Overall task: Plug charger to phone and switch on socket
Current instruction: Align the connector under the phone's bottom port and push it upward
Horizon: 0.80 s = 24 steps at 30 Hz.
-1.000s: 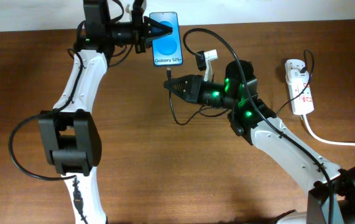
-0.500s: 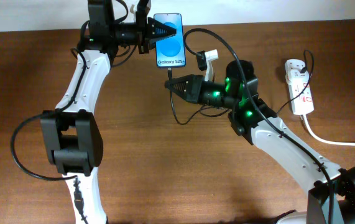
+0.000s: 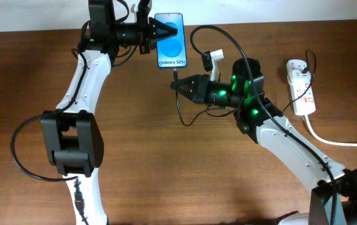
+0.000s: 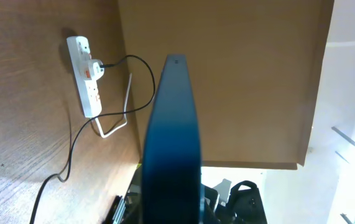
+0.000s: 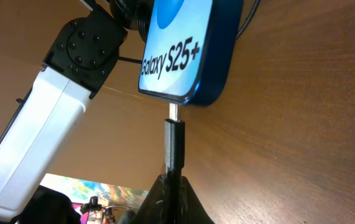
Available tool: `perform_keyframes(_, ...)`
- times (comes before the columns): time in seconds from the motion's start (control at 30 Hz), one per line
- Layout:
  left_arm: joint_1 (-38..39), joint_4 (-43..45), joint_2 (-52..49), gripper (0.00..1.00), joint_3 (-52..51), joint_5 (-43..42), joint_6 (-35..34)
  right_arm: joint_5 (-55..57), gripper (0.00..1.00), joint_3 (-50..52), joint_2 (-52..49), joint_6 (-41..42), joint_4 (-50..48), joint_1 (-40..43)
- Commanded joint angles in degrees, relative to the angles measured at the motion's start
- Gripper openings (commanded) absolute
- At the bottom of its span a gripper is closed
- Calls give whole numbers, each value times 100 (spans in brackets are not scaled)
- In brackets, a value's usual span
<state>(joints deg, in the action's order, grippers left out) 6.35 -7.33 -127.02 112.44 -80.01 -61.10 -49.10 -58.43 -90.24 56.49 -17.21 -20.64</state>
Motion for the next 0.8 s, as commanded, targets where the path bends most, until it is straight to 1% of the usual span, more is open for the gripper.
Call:
perform_keyframes(0.0, 28, 44, 39, 0, 101, -118, 105, 7, 4, -35, -15, -116, -35, 0)
perform_keyframes(0.2, 37, 44, 39, 0, 101, -98, 208, 9, 4, -35, -15, -114, -66, 0)
perform_keyframes(0.63, 177, 44, 39, 0, 101, -79, 208, 28, 4, -35, -15, -114, -85, 7)
perform_keyframes(0.77, 186, 39, 39, 0, 101, -188, 271, 214, 4, -35, -15, -87, -280, 17)
